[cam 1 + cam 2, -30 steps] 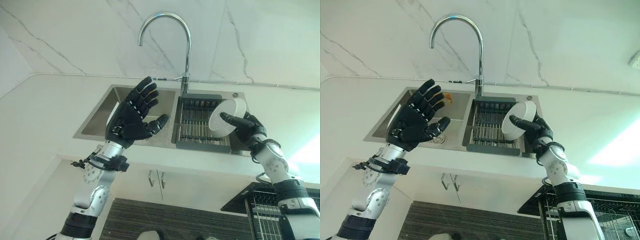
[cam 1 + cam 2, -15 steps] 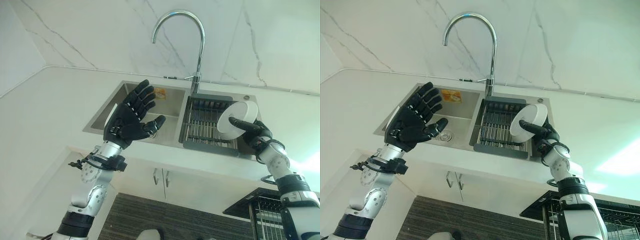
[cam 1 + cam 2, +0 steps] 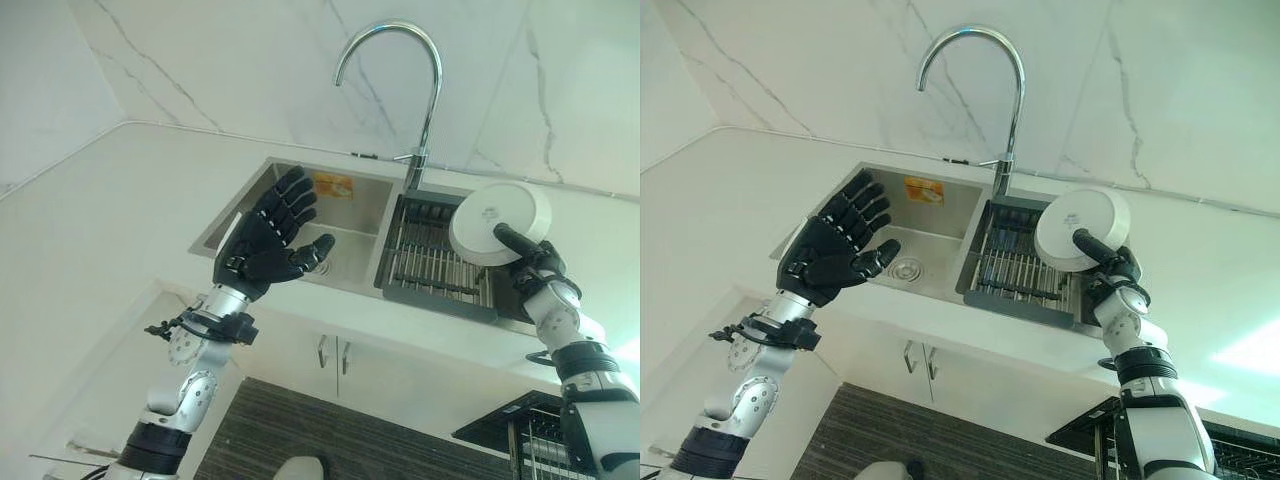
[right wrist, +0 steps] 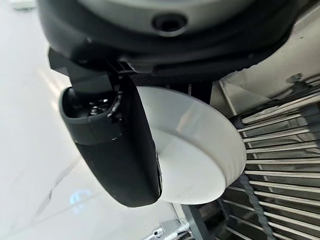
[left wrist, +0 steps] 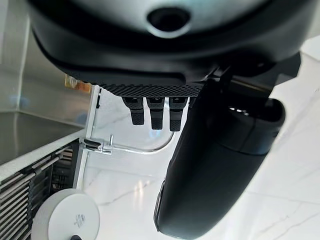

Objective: Place the dishes in the dishwasher.

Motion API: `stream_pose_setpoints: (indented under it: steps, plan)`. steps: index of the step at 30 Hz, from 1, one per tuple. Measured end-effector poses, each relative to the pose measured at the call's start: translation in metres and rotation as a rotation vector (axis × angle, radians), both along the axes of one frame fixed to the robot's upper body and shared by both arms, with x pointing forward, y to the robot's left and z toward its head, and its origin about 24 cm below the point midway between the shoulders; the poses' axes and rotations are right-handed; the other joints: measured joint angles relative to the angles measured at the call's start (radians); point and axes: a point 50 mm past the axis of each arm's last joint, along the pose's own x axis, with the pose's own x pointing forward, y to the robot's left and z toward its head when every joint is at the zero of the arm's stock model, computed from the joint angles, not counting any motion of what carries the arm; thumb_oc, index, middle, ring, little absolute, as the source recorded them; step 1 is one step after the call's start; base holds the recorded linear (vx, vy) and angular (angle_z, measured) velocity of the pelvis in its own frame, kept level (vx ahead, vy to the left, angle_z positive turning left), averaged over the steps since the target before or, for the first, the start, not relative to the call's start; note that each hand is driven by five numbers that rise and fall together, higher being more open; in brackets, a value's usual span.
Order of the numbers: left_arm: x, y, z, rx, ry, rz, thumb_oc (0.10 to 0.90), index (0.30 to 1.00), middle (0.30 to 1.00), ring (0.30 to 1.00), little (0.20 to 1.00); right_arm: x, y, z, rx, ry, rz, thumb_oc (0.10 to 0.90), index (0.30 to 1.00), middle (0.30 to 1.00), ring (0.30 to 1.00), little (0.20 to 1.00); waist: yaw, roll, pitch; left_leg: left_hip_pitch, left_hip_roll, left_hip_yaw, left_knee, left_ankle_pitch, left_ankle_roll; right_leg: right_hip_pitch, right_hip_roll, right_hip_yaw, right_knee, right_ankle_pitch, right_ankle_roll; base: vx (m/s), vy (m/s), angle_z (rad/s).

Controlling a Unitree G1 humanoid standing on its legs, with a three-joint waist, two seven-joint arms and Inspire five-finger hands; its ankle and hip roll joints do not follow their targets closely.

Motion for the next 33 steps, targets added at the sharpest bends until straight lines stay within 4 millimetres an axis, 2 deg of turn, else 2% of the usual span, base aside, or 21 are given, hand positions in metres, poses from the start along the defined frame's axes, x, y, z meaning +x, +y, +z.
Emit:
stream_pose_setpoints:
  steps: [5, 8, 11, 14, 15, 17, 18, 20, 21, 22, 23, 24, 25, 26, 27, 28, 29, 30, 31, 32, 33]
  plan:
    - [0.000, 0.000, 0.000, 0.001, 0.000, -0.001, 0.800, 0.900, 0.900, 0.900, 0.900, 0.001, 0.000, 0.015, -0.099, -0.065, -0.039, 0.400, 0.300, 0.300, 0.300, 0.300, -0.010, 0.000, 0.000, 0.003, -0.002, 0.005, 0.000, -0.002, 0.003, -0.001, -0.002, 0.004, -0.003, 0.001, 0.001, -0.01, 0.080, -0.03]
    - [0.000, 0.000, 0.000, 0.000, 0.000, -0.002, 0.800, 0.900, 0.900, 0.900, 0.900, 0.001, 0.012, 0.035, -0.155, -0.157, -0.010, 0.400, 0.300, 0.300, 0.300, 0.300, -0.034, 0.000, 0.001, 0.007, -0.002, 0.010, -0.002, -0.003, 0.004, -0.005, -0.002, 0.011, -0.004, 0.001, 0.002, -0.01, 0.108, -0.10]
    - [-0.002, -0.001, -0.001, -0.008, 0.001, -0.007, 0.800, 0.900, 0.900, 0.900, 0.900, -0.018, 0.041, 0.065, -0.203, -0.414, 0.029, 0.400, 0.300, 0.300, 0.300, 0.300, -0.061, 0.004, 0.004, 0.020, -0.001, 0.031, -0.010, -0.008, 0.010, -0.010, 0.002, 0.035, -0.013, 0.003, 0.006, 0.01, 0.130, -0.23]
    - [-0.007, -0.003, -0.002, -0.008, -0.012, -0.043, 0.800, 0.900, 0.900, 0.900, 0.900, -0.049, 0.064, 0.081, -0.196, -0.624, 0.042, 0.400, 0.300, 0.300, 0.300, 0.300, -0.090, 0.003, 0.004, 0.028, 0.001, 0.063, -0.011, -0.018, 0.014, -0.024, 0.007, 0.070, -0.013, 0.009, 0.014, 0.05, 0.166, -0.31]
    - [-0.013, -0.004, -0.002, -0.029, -0.020, -0.064, 0.800, 0.900, 0.900, 0.900, 0.900, -0.071, 0.066, 0.079, -0.201, -0.676, 0.014, 0.400, 0.300, 0.300, 0.300, 0.300, -0.096, -0.001, 0.008, 0.038, 0.000, 0.077, -0.012, -0.028, 0.016, -0.024, 0.006, 0.087, -0.012, 0.008, 0.015, 0.06, 0.150, -0.40]
    - [-0.024, -0.002, -0.004, -0.083, -0.026, -0.072, 0.800, 0.900, 0.900, 0.900, 0.900, -0.093, 0.060, 0.068, -0.214, -0.681, -0.053, 0.400, 0.300, 0.300, 0.300, 0.300, -0.126, -0.009, 0.015, 0.052, -0.001, 0.103, -0.011, -0.039, 0.020, -0.031, 0.008, 0.115, -0.015, 0.014, 0.024, -0.03, 0.127, -0.52]
    - [-0.032, 0.001, -0.007, -0.109, -0.022, -0.083, 0.800, 0.900, 0.900, 0.900, 0.900, -0.104, 0.050, 0.053, -0.186, -0.632, -0.122, 0.400, 0.300, 0.300, 0.300, 0.300, -0.148, -0.015, 0.020, 0.053, -0.001, 0.136, -0.008, -0.049, 0.026, -0.046, 0.005, 0.142, -0.016, 0.019, 0.033, -0.14, 0.055, -0.64]
    - [-0.033, -0.001, -0.005, -0.109, -0.037, -0.112, 0.800, 0.900, 0.900, 0.900, 0.900, -0.110, 0.041, 0.037, -0.054, -0.597, -0.228, 0.400, 0.300, 0.300, 0.300, 0.300, -0.197, -0.023, 0.045, 0.020, 0.003, 0.171, 0.011, -0.051, 0.029, -0.095, 0.005, 0.177, -0.019, 0.044, 0.044, -0.24, -0.006, -0.65]
    - [-0.032, -0.002, -0.003, -0.102, -0.048, -0.128, 0.800, 0.900, 0.900, 0.900, 0.900, -0.111, 0.041, 0.033, -0.028, -0.582, -0.238, 0.400, 0.300, 0.300, 0.300, 0.300, -0.216, -0.025, 0.057, 0.011, 0.007, 0.185, 0.014, -0.048, 0.035, -0.105, 0.006, 0.167, -0.029, 0.067, 0.048, -0.24, -0.029, -0.76]
    - [-0.032, -0.001, -0.001, -0.090, -0.061, -0.141, 0.800, 0.900, 0.900, 0.900, 0.900, -0.111, 0.042, 0.029, -0.018, -0.568, -0.234, 0.400, 0.300, 0.300, 0.300, 0.300, -0.211, -0.021, 0.073, 0.010, 0.033, 0.233, 0.014, -0.044, 0.041, -0.104, 0.013, 0.136, -0.083, 0.102, 0.058, -0.19, -0.034, -0.79]
    - [-0.030, -0.002, 0.002, -0.087, -0.068, -0.151, 0.800, 0.900, 0.900, 0.900, 0.900, -0.111, 0.040, 0.029, -0.025, -0.566, -0.234, 0.400, 0.300, 0.300, 0.300, 0.300, -0.207, -0.008, 0.082, 0.000, 0.060, 0.261, 0.021, -0.040, 0.051, -0.088, -0.017, 0.042, -0.077, 0.093, 0.068, -0.21, -0.037, -0.98]
    - [-0.028, -0.003, 0.004, -0.082, -0.078, -0.167, 0.800, 0.900, 0.900, 0.900, 0.900, -0.111, 0.039, 0.029, -0.029, -0.568, -0.230, 0.400, 0.300, 0.300, 0.300, 0.300, -0.193, 0.000, 0.086, 0.000, 0.081, 0.285, 0.026, -0.039, 0.051, -0.085, -0.058, -0.021, -0.022, 0.075, 0.094, -0.19, -0.059, -0.76]
    - [-0.026, -0.006, 0.009, -0.076, -0.099, -0.186, 0.800, 0.900, 0.900, 0.900, 0.900, -0.111, 0.038, 0.031, -0.030, -0.578, -0.213, 0.400, 0.300, 0.300, 0.300, 0.300, -0.188, 0.007, 0.090, 0.000, 0.102, 0.305, 0.031, -0.039, 0.051, -0.062, -0.104, -0.060, 0.029, 0.060, 0.116, -0.16, -0.106, -0.59]
    - [-0.023, -0.008, 0.015, -0.067, -0.125, -0.211, 0.800, 0.900, 0.900, 0.900, 0.900, -0.110, 0.038, 0.033, -0.044, -0.591, -0.188, 0.400, 0.300, 0.300, 0.300, 0.300, -0.180, 0.013, 0.094, -0.001, 0.117, 0.313, 0.035, -0.037, 0.047, -0.035, -0.139, -0.068, 0.062, 0.052, 0.124, -0.13, -0.156, -0.55]
    - [-0.021, -0.012, 0.020, -0.046, -0.151, -0.249, 0.800, 0.900, 0.900, 0.900, 0.900, -0.110, 0.040, 0.034, -0.052, -0.603, -0.162, 0.400, 0.300, 0.300, 0.300, 0.300, -0.163, 0.011, 0.093, -0.001, 0.132, 0.323, 0.035, -0.030, 0.036, 0.003, -0.166, -0.070, 0.057, 0.059, 0.127, -0.05, -0.185, -0.45]
    - [-0.020, -0.014, 0.024, -0.021, -0.166, -0.282, 0.800, 0.900, 0.900, 0.900, 0.900, -0.109, 0.044, 0.035, -0.054, -0.611, -0.141, 0.400, 0.300, 0.300, 0.300, 0.300, -0.157, 0.008, 0.093, -0.005, 0.143, 0.330, 0.047, -0.025, 0.027, 0.041, -0.183, -0.071, 0.034, 0.089, 0.115, -0.03, -0.208, -0.45]
    - [-0.020, -0.017, 0.026, 0.007, -0.168, -0.326, 0.800, 0.900, 0.900, 0.900, 0.900, -0.107, 0.049, 0.035, -0.068, -0.612, -0.118, 0.400, 0.300, 0.300, 0.300, 0.300, -0.153, -0.003, 0.094, -0.007, 0.145, 0.330, 0.056, -0.024, -0.003, 0.070, -0.183, -0.056, -0.012, 0.122, 0.146, -0.01, -0.252, -0.47]
    - [-0.022, -0.022, 0.025, 0.021, -0.153, -0.369, 0.800, 0.900, 0.900, 0.900, 0.900, -0.106, 0.054, 0.035, -0.087, -0.607, -0.097, 0.400, 0.300, 0.300, 0.300, 0.300, -0.147, -0.003, 0.095, -0.015, 0.153, 0.314, 0.062, -0.031, -0.037, 0.067, -0.154, -0.049, -0.036, 0.103, 0.153, -0.07, -0.328, -0.70]
    - [-0.023, -0.030, 0.021, 0.028, -0.125, -0.422, 0.800, 0.900, 0.900, 0.900, 0.900, -0.104, 0.058, 0.036, -0.099, -0.608, -0.081, 0.400, 0.300, 0.300, 0.300, 0.300, -0.148, 0.018, 0.096, -0.026, 0.164, 0.261, 0.064, -0.030, -0.049, 0.057, -0.129, -0.042, -0.042, 0.099, 0.150, -0.07, -0.383, -0.81]
    - [-0.025, -0.036, 0.016, 0.035, -0.096, -0.467, 0.800, 0.900, 0.900, 0.900, 0.900, -0.104, 0.060, 0.034, -0.107, -0.599, -0.073, 0.400, 0.300, 0.300, 0.300, 0.300, -0.159, 0.022, 0.093, -0.028, 0.182, 0.261, 0.067, -0.024, -0.056, 0.048, -0.123, -0.039, -0.043, 0.082, 0.138, -0.08, -0.483, -0.67]
    - [-0.027, -0.042, 0.013, 0.048, -0.066, -0.518, 0.800, 0.900, 0.900, 0.900, 0.900, -0.107, 0.059, 0.031, -0.118, -0.584, -0.081, 0.400, 0.300, 0.300, 0.300, 0.300, -0.187, 0.001, 0.092, -0.033, 0.195, 0.265, 0.078, -0.012, -0.066, 0.047, -0.113, -0.038, -0.049, 0.029, 0.123, -0.09, -0.580, -0.39]
